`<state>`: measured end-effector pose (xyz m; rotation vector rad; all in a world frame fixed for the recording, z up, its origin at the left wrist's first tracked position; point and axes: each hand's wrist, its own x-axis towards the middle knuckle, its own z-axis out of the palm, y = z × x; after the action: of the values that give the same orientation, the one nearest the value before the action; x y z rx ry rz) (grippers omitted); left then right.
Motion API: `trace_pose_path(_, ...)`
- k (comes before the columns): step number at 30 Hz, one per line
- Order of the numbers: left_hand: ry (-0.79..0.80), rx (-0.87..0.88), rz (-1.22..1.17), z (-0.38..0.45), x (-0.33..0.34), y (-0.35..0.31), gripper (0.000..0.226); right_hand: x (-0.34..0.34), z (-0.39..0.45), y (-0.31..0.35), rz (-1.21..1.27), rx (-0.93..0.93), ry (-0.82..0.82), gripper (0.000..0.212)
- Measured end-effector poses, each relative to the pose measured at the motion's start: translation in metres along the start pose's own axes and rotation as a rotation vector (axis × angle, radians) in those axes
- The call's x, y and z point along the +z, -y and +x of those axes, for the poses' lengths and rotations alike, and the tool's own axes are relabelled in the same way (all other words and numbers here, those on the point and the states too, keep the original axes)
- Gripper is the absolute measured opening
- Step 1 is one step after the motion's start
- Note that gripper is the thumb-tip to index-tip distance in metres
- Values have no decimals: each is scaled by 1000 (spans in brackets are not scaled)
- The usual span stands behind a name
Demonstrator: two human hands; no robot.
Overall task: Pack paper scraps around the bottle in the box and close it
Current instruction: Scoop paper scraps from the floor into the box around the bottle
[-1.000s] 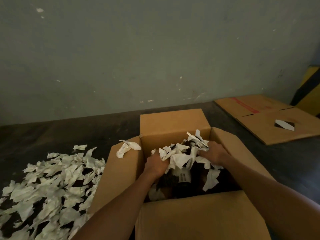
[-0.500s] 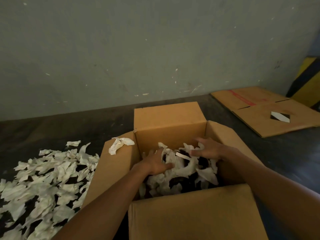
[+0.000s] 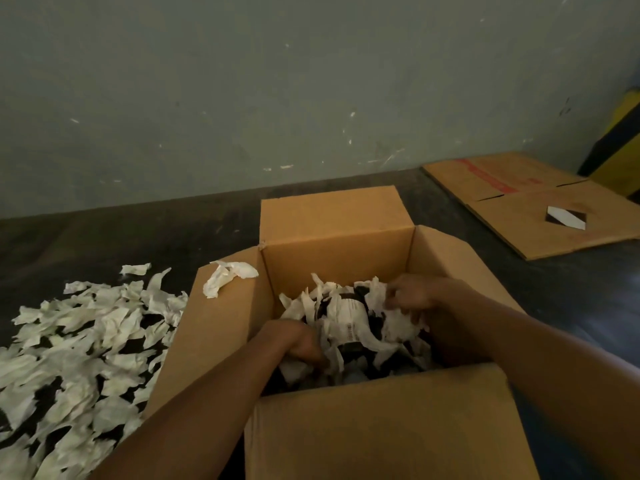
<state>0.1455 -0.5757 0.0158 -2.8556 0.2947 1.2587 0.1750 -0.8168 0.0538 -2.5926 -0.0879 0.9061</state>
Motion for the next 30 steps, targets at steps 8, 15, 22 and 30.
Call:
trace_pose_path(8, -71, -11, -201, 38, 12, 2, 96, 48, 29, -25, -415, 69, 225, 115)
trace_pose_path(15, 66, -7, -77, 47, -29, 5, 81, -5, 51, -9, -102, -32, -14, 63)
trace_pose_path(22, -39, 81, -174, 74, 8, 11, 85, 44, 73, -21, -392, 75, 279, 69)
trace_pose_path(30, -234, 168, -81, 7, -30, 4, 45, -2, 62, 8, -267, 5, 155, 43)
